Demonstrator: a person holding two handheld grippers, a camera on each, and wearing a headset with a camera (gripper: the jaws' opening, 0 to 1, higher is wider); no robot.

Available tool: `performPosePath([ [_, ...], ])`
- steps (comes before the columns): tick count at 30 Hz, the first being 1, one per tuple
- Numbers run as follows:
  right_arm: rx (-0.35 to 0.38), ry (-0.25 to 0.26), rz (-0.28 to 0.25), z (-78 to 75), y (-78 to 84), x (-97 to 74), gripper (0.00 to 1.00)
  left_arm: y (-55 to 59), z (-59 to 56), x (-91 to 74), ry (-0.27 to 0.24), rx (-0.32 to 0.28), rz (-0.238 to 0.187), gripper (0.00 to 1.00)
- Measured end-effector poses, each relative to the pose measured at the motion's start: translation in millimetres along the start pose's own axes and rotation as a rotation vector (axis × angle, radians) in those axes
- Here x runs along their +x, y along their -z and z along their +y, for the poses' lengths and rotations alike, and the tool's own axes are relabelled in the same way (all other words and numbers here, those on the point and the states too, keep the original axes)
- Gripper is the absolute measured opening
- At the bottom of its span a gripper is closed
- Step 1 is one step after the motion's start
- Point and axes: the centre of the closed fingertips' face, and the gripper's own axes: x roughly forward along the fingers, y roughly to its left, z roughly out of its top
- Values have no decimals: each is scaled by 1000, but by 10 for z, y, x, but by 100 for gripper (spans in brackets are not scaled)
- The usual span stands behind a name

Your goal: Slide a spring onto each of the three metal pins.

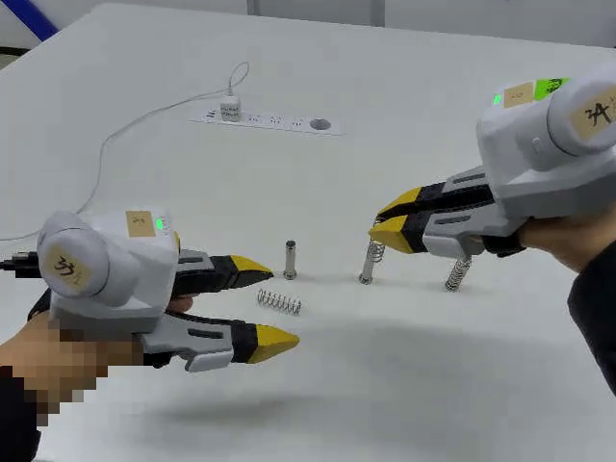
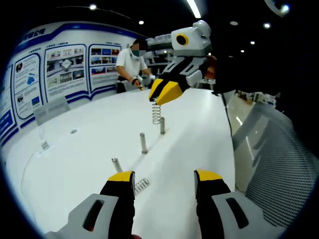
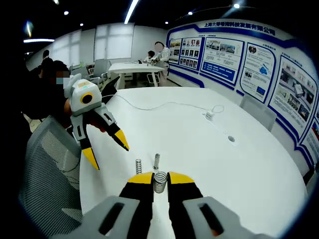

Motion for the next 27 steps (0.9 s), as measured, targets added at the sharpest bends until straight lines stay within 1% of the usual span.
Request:
performPosePath([
  [8,33,66,-18,-240,26,73,11,57,84,-106,-53,-47,-7,56],
  [11,45,75,-21,-288,54,129,11,81,95,-118,-63,-58,-5,59],
  [18,77,78,-7,-338,176,260,11,99,106,-130,-74,-71,0,62],
  [27,101,73,9,-366,294,342,11,111,112,-130,-82,-82,4,65],
])
